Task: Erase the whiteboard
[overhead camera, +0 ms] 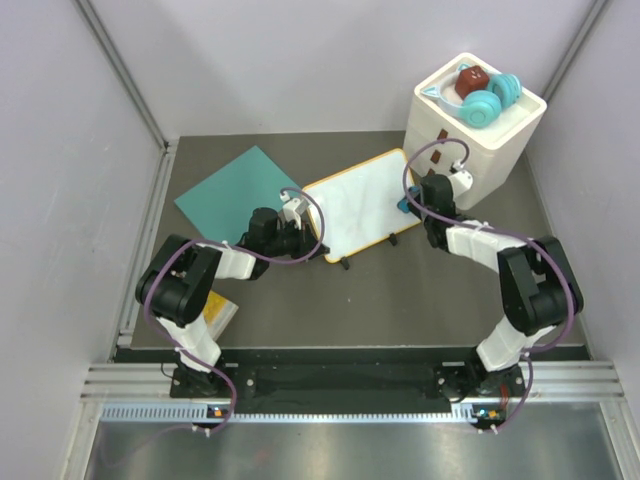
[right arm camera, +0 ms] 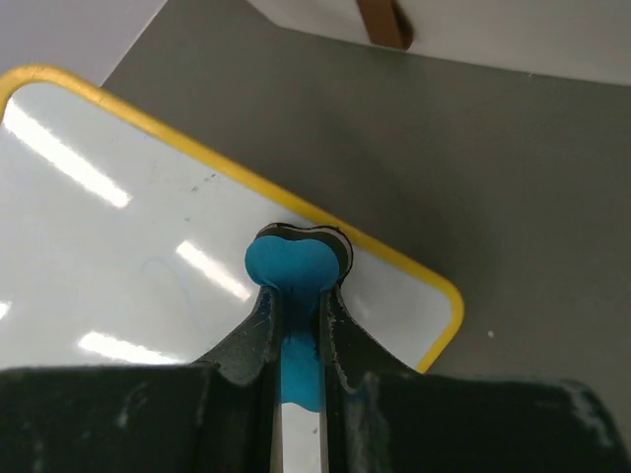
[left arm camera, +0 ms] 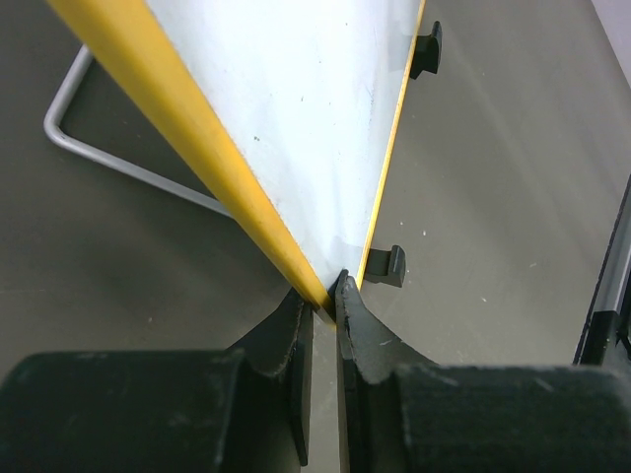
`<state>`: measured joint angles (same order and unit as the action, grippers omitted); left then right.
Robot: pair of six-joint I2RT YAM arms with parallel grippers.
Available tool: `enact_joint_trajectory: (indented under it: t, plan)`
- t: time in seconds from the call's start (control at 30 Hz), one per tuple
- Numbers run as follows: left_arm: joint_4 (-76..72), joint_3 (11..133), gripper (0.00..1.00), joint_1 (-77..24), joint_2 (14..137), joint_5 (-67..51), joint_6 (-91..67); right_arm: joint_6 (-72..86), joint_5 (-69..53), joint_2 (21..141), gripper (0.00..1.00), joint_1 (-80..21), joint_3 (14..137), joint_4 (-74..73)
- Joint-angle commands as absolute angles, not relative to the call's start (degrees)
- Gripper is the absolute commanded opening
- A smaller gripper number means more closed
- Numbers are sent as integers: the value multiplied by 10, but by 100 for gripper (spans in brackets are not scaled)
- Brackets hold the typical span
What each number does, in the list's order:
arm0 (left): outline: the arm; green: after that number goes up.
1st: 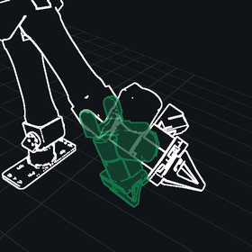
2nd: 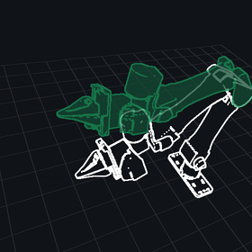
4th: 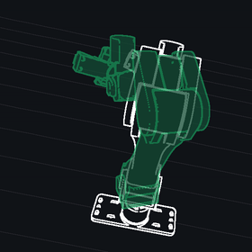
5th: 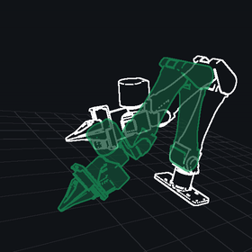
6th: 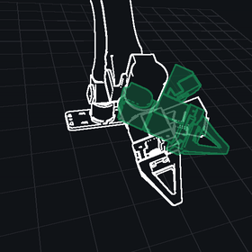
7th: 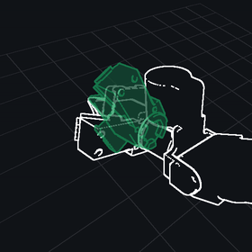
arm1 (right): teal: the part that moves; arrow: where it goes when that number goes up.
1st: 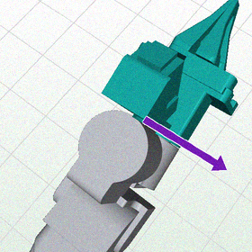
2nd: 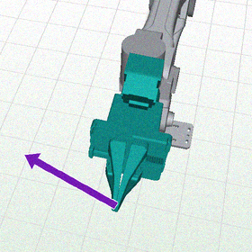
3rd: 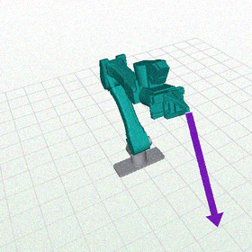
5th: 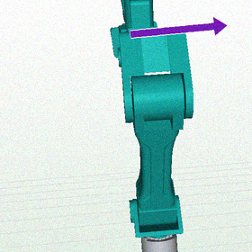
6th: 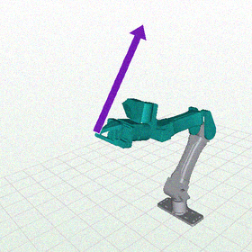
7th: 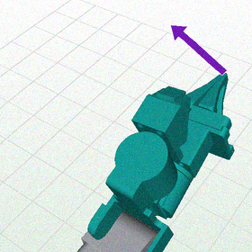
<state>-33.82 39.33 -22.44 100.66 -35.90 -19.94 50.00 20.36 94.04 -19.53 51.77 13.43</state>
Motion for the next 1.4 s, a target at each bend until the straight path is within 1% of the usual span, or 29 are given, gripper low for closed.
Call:
enact_joint_trajectory:
  t: [0.0, 0.27, 0.47, 0.67, 0.8, 1.03, 1.17, 1.37]
  plan:
    - [-254, 381, 0, -222, 1034, -276, -131, 459, 208, 905, 0, -186, 524, 139]
    - [-254, 381, 0, -222, 1034, -277, -131, 462, 167, 911, 0, -187, 491, 182]
    - [-253, 382, 0, -223, 1034, -277, -131, 462, 131, 947, 0, -192, 512, 204]
    - [-251, 383, 0, -223, 1034, -276, -130, 476, 135, 955, 0, -236, 514, 222]
    - [-250, 383, 0, -224, 1034, -276, -130, 485, 120, 983, 0, -265, 522, 237]
    - [-249, 383, 0, -226, 1034, -274, -129, 476, 88, 1030, 0, -353, 550, 269]
    - [-247, 385, 0, -226, 1036, -272, -128, 477, 100, 1038, 0, -392, 545, 280]
    - [-247, 385, 0, -227, 1035, -271, -128, 482, 144, 1017, 0, -380, 519, 257]
